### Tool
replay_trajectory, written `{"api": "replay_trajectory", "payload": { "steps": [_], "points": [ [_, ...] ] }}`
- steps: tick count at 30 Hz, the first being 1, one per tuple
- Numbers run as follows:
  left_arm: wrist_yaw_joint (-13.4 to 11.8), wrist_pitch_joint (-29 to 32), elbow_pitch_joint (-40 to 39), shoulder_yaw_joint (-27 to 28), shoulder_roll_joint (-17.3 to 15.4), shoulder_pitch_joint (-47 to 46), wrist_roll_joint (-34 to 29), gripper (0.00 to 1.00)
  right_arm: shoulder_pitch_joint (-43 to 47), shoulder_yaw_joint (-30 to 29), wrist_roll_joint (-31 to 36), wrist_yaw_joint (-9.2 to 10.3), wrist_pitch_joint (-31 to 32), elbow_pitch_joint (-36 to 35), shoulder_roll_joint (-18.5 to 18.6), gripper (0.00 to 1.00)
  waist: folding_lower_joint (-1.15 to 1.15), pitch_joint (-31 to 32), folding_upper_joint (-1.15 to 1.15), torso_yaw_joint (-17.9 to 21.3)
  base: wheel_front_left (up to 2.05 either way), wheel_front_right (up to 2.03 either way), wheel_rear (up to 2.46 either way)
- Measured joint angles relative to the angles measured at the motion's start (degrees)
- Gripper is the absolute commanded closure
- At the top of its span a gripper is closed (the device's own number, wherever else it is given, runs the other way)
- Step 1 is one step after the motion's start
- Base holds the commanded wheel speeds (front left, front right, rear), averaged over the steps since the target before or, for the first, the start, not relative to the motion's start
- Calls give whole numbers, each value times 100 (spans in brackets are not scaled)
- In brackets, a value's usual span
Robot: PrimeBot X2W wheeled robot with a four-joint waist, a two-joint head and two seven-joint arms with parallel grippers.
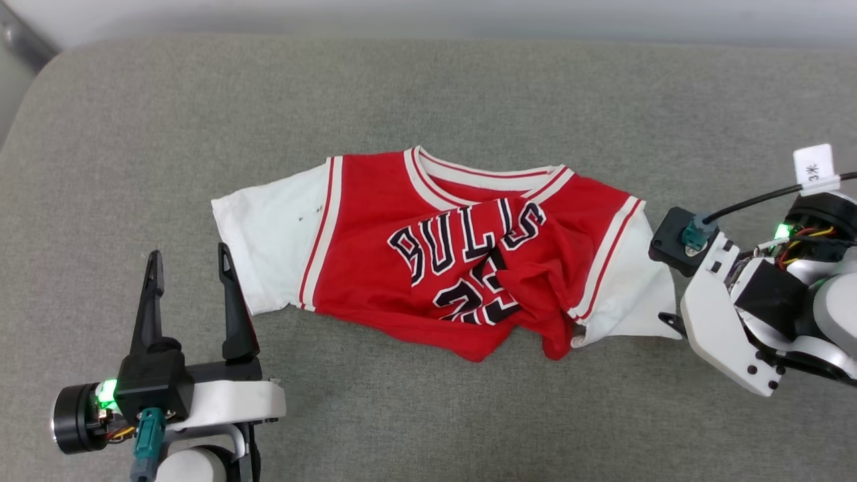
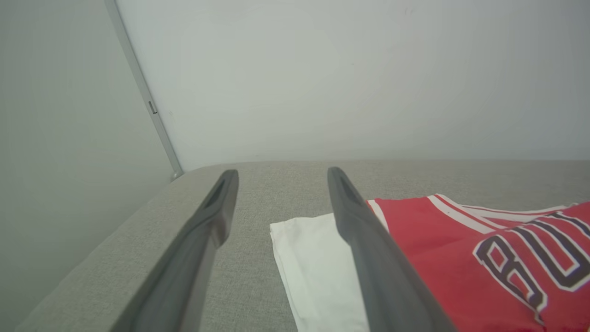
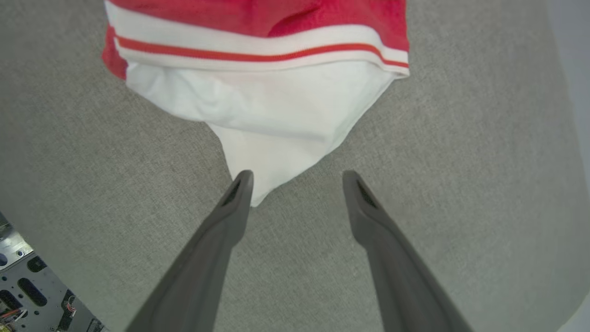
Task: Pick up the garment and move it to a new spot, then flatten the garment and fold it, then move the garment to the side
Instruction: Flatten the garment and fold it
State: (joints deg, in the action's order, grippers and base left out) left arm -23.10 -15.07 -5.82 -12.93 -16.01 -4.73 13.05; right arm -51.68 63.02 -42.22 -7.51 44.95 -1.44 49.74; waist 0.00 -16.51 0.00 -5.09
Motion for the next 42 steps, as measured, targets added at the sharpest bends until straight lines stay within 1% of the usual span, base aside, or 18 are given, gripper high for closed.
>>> {"api": "replay_trajectory", "payload": {
  "steps": [5,7,10,13,14,15,19,21,22,23,24,30,32,37,42],
  "points": [
    [267,0,29,181,361,-48,-264,0,-274,481,-229,0,47,347,-77,0,1,-296,0,-111,0,0,0],
    [385,0,70,257,459,-96,-339,0,-333,658,-277,0,41,459,-137,0,1,-411,0,-154,0,0,0],
    [545,0,119,381,609,-188,-447,0,-433,792,-365,-1,15,546,-157,0,0,-554,0,-210,0,0,0],
    [650,0,160,503,726,-199,-555,0,-462,856,-371,-2,-42,565,-176,0,0,-619,0,-238,0,0,0],
    [687,0,171,555,759,-198,-591,0,-470,873,-361,-2,-71,572,-186,71,0,-616,0,-226,0,0,0],
    [710,0,185,600,777,-196,-614,0,-475,895,-319,-2,-151,584,-200,100,0,-602,0,-207,0,0,0],
    [817,0,256,765,871,-130,-695,0,-539,984,-299,-1,-588,676,-257,100,1,-489,0,-95,0,0,0],
    [882,0,263,817,912,-118,-736,0,-595,1007,-334,-2,-750,691,-147,100,0,-402,0,-35,0,0,0],
    [912,0,263,853,928,-100,-739,0,-625,1006,-377,-1,-821,694,-21,100,1,-361,0,-1,0,0,0],
    [912,0,263,853,928,-100,-739,0,-625,1006,-377,-1,-821,694,-21,100,1,-361,0,-1,0,0,0],
    [956,0,261,909,957,-51,-786,0,-699,1005,-443,-1,-900,692,261,100,1,-287,0,65,0,0,0],
    [1100,0,248,987,1059,-28,-866,0,-676,1004,-491,-1,-913,805,1044,100,0,-225,0,172,0,0,0],
    [1140,0,245,1011,1079,-29,-887,0,-539,1001,-586,-1,-934,967,1193,100,1,-262,0,158,0,0,0],
    [1211,0,296,1076,1120,-29,-937,0,21,991,-816,1,-1051,1327,1228,100,0,-307,0,90,0,0,0],
    [1254,0,385,1184,1126,23,-998,0,272,758,-927,2,-1501,1615,1021,100,1,-175,0,109,0,0,0]
  ]
}}
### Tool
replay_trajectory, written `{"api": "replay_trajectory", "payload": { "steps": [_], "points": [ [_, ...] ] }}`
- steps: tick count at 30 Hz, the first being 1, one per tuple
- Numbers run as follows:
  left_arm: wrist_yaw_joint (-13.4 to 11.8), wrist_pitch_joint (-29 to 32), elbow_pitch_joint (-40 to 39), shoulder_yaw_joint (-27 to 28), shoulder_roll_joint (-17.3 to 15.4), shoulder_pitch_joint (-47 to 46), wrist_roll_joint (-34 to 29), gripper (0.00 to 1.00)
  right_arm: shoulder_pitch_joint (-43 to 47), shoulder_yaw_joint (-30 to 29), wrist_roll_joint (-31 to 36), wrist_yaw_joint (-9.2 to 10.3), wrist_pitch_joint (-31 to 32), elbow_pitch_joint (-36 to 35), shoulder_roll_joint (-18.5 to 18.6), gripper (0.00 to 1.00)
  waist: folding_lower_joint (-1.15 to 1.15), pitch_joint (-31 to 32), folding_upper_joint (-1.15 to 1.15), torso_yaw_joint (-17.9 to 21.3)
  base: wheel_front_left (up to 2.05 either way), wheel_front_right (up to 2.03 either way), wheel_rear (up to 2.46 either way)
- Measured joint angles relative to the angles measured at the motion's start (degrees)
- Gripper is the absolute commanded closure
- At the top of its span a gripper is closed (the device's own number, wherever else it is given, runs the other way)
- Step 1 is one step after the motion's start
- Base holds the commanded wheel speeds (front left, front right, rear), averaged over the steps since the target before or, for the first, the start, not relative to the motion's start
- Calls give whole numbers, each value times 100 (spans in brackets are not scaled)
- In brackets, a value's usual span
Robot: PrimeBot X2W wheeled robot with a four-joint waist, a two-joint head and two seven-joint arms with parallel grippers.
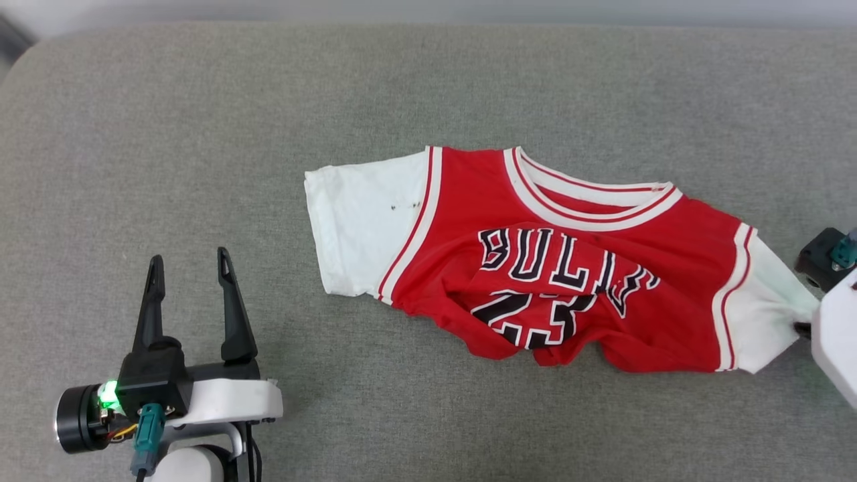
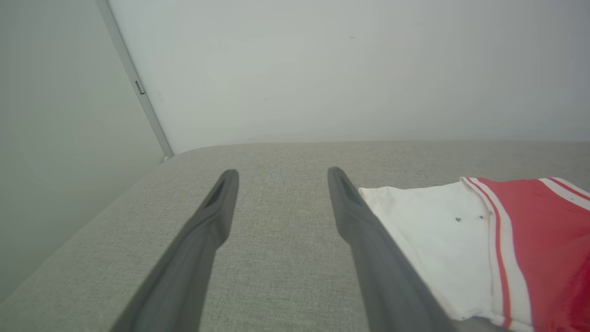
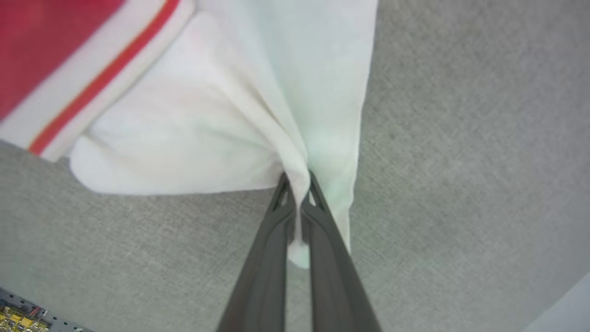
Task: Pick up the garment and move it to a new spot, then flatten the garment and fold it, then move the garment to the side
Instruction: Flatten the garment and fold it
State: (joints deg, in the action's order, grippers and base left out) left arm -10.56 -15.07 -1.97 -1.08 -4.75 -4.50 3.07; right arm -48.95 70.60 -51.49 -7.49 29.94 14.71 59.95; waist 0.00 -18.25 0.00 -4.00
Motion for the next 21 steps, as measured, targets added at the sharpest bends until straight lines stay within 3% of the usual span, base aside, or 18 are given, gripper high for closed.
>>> {"api": "replay_trajectory", "payload": {
  "steps": [1,2,5,10,12,17,20,21],
  "points": [
    [11,0,26,16,-3,21,-13,0,48,-69,-2,0,-130,35,-60,32,0,49,0,11,0,0,0],
    [29,0,49,35,-4,46,-34,0,101,-140,-5,-1,-231,54,-113,0,0,103,0,20,0,0,0],
    [52,0,79,62,-18,68,-42,0,217,-301,-13,-3,-478,63,-163,0,0,228,0,42,0,0,0],
    [199,0,219,182,-223,76,-94,0,508,-1203,487,-3,-1547,26,-15,0,0,615,0,155,0,0,0],
    [222,-1,246,248,-322,61,-100,0,715,-1759,543,-3,-2019,42,-114,0,0,703,0,232,0,0,0],
    [360,-1,467,346,-621,-205,-133,0,1420,-3499,1272,-3,-3162,241,-793,0,0,862,0,454,0,0,0],
    [474,0,722,331,-800,-461,-143,0,2007,-4670,1981,-2,-3690,192,-1452,0,0,935,0,569,0,0,0],
    [474,0,722,331,-800,-461,-143,0,2007,-4670,1981,-2,-3690,192,-1452,0,0,935,0,569,0,0,0]
  ]
}}
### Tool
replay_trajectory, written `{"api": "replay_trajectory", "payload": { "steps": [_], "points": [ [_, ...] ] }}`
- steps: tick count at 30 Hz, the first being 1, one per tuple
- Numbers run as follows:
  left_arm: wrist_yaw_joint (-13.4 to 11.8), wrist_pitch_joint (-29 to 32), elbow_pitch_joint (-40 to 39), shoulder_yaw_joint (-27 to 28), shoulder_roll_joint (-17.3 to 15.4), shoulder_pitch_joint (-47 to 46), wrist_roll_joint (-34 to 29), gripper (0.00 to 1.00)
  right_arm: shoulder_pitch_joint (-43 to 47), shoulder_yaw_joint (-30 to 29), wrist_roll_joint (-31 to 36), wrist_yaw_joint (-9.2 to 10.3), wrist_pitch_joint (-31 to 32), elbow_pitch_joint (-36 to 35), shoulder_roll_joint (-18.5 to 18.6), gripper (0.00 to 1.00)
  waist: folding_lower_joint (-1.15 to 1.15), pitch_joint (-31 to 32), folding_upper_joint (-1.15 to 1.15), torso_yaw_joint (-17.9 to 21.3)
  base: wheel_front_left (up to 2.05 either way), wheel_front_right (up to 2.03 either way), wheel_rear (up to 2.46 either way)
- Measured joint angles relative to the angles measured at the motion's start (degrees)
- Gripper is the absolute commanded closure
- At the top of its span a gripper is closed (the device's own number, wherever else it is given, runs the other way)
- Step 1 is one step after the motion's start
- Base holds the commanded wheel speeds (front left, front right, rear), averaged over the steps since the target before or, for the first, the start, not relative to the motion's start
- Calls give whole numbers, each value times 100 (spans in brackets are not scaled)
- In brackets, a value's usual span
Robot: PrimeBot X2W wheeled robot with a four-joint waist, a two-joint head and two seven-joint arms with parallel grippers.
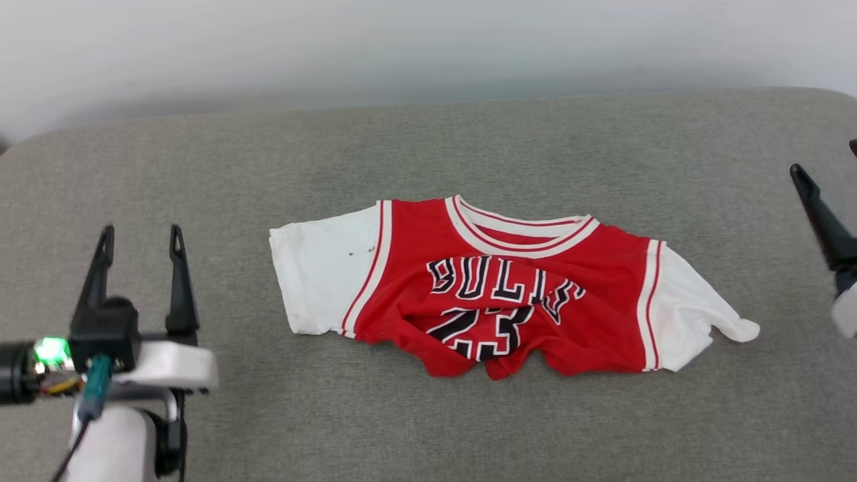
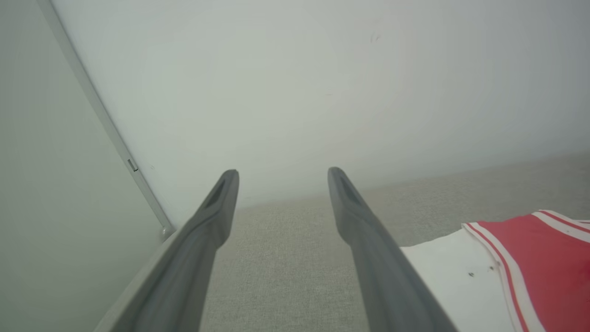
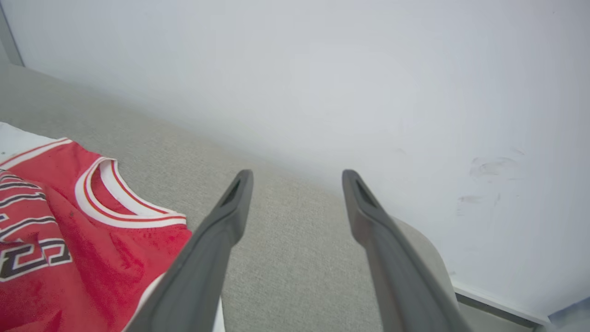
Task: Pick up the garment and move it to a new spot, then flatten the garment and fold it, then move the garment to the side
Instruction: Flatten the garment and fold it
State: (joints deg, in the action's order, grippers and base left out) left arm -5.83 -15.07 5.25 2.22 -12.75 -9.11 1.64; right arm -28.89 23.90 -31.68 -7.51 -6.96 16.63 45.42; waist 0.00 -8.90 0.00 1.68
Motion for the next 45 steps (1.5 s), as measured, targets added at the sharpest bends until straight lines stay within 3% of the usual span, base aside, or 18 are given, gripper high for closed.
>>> {"api": "replay_trajectory", "payload": {
  "steps": [1,2,7,11,15,22,29,34,39,45],
  "points": [
    [113,58,192,-12,-149,-253,-10,0,462,-754,479,-1,-254,-207,-555,0,0,32,0,65,0,0,0],
    [113,58,192,-12,-149,-253,-10,0,462,-754,479,-1,-254,-207,-555,0,0,32,0,65,0,0,0],
    [461,346,579,-155,-557,-1060,-91,0,1596,-2070,1463,0,-539,-1169,-2103,0,0,8,0,188,0,0,0],
    [766,744,801,-326,-814,-1788,-156,0,2316,-2519,1913,0,-597,-1819,-3100,0,0,-111,0,228,0,0,0],
    [1066,1411,1004,-488,-1078,-2591,-124,0,2642,-2606,2128,-1,-658,-2143,-3628,0,0,-261,0,281,0,0,0],
    [1315,3328,1361,-1308,-1473,-3679,567,0,2818,-2517,2213,-1,-747,-2280,-3960,0,0,-516,0,410,0,0,0],
    [1323,5706,1048,-3104,-2312,-4436,2216,0,2887,-2345,2336,0,-793,-2362,-4088,0,0,-817,0,516,0,0,0],
    [1323,7060,690,-3945,-2813,-4905,3182,0,2826,-2269,2415,0,-801,-2426,-4142,0,0,-1108,0,598,0,0,0],
    [1323,7839,566,-4426,-3076,-5181,3711,0,2653,-2190,2452,0,-809,-2548,-4175,0,0,-1400,0,709,0,0,0],
    [1323,8266,537,-4909,-3336,-5239,4031,0,2529,-2157,2471,0,-810,-2632,-4206,0,1,-1713,0,859,0,0,0]
  ]
}}
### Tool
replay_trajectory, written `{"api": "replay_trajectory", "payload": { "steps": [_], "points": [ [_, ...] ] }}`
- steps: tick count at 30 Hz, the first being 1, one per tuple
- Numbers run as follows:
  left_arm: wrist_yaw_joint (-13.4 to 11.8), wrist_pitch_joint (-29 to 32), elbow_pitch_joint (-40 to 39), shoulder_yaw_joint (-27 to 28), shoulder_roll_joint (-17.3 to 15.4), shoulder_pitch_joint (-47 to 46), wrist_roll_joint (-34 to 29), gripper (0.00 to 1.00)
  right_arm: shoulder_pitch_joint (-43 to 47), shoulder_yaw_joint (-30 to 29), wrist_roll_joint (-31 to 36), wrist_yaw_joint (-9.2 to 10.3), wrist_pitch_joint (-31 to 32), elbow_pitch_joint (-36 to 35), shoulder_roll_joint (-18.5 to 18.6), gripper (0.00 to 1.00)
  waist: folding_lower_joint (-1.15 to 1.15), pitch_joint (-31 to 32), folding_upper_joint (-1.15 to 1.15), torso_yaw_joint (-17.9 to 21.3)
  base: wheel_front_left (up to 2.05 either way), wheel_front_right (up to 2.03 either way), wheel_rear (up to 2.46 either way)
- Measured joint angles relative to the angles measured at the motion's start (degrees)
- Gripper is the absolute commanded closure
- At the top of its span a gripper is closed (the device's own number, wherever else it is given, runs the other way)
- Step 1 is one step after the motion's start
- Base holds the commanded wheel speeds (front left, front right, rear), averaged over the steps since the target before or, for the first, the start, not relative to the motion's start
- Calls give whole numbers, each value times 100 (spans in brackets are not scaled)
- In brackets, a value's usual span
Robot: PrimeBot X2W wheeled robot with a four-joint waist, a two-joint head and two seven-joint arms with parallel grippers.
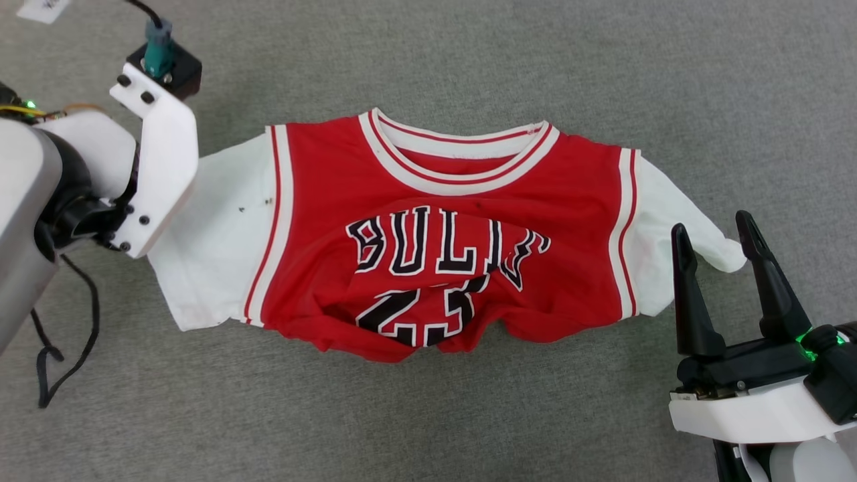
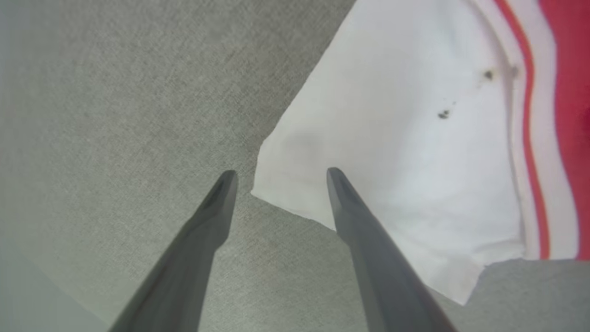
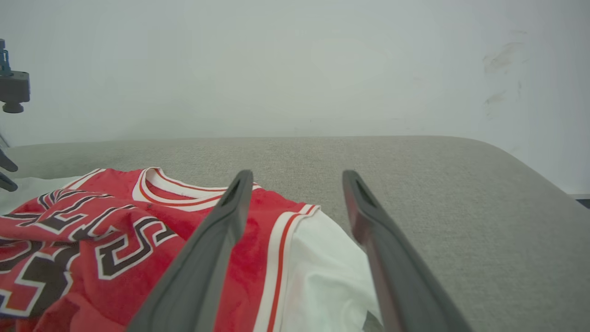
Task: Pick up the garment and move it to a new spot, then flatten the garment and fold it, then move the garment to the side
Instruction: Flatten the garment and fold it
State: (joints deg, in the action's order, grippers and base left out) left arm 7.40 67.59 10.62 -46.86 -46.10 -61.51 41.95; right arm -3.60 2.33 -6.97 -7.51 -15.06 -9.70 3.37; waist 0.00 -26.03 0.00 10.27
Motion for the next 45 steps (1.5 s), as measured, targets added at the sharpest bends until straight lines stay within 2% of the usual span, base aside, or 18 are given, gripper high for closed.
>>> {"api": "replay_trajectory", "payload": {
  "steps": [10,12,16,21,26,30,35,41,45],
  "points": [
    [0,73,31,-450,-310,-78,158,0,-122,36,-1,0,-1,-45,-24,0,0,-348,0,165,0,0,0],
    [0,55,21,-505,-344,-103,226,100,-138,22,-1,-1,-1,-31,-26,0,0,-361,0,162,0,0,0],
    [2,-64,21,-645,-301,-102,335,100,-212,-31,3,0,-1,-4,-30,0,0,-302,0,128,0,0,0],
    [0,-431,151,-656,-224,-17,443,100,-250,-387,88,-1,-1,-66,-4,0,0,-78,0,23,0,0,0],
    [0,-921,-15,-620,-252,72,566,100,-410,-764,180,0,-1,-127,527,0,0,257,0,-96,0,0,0],
    [0,-1123,-201,-661,-398,257,627,100,-671,-820,93,0,555,-129,1213,0,0,494,0,-225,0,0,0],
    [0,-1268,-439,-682,-466,364,684,100,-1006,-382,-599,0,2090,40,2490,0,0,655,0,-423,0,0,0],
    [0,-1390,-573,-722,-459,394,697,100,-1672,795,-2086,-1,4395,197,4180,0,0,679,0,-575,0,0,0],
    [0,-1434,-637,-764,-396,350,683,100,-2280,1523,-2895,0,5631,233,4907,0,0,591,0,-642,0,0,0]
  ]
}}
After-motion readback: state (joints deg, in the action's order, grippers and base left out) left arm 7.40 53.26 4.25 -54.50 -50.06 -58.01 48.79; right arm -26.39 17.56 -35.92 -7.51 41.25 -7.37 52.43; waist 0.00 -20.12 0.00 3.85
